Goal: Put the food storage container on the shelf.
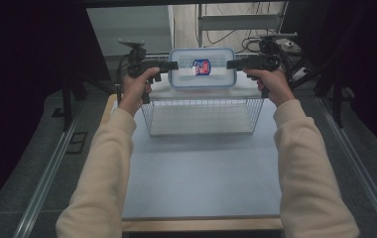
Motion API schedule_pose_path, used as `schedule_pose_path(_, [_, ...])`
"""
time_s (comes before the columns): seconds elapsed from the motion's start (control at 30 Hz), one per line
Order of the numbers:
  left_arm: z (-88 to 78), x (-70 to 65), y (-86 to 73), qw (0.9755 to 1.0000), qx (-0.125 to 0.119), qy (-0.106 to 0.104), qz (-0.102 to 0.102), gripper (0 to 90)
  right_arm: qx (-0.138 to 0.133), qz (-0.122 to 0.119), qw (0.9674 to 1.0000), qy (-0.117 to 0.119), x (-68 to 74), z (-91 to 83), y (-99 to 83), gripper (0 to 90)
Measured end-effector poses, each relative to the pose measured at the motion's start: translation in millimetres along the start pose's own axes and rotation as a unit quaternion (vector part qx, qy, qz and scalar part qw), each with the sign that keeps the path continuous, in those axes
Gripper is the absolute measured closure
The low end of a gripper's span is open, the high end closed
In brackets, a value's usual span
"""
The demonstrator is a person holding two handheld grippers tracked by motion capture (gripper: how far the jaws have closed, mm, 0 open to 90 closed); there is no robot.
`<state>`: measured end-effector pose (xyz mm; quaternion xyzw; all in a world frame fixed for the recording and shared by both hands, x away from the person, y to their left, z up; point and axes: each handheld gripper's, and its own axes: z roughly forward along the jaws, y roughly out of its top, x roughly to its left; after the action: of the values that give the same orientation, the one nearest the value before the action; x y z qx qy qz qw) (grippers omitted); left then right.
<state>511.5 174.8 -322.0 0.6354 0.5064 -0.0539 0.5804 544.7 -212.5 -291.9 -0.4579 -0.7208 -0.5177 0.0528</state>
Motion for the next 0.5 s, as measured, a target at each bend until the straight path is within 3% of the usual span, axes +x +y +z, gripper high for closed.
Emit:
schedule_pose_path(0.1, [5.3, 6.7, 1.2, 0.9998, 0.002, 0.003, -0.020, 46.0, 0.004, 0.012, 0.9998, -0.018, -0.8, 3.5, 0.5, 47.3])
schedule_pose_path(0.17, [9.9, 9.1, 1.3, 0.9993, 0.009, 0.032, -0.018, 42.0, 0.010, 0.013, 0.9994, -0.031, -1.0, 6.0, -0.1, 49.9])
schedule_pose_path(0.27, [11.9, 12.7, 1.8, 0.9990, -0.003, 0.028, -0.035, 41.6, 0.003, 0.022, 0.9990, -0.038, -1.3, 8.8, -2.3, 48.9])
schedule_pose_path(0.5, [10.3, 3.2, 3.5, 0.9983, -0.018, 0.056, -0.004, 35.6, -0.009, -0.021, 0.9973, -0.070, 9.0, 5.5, -7.6, 44.8])
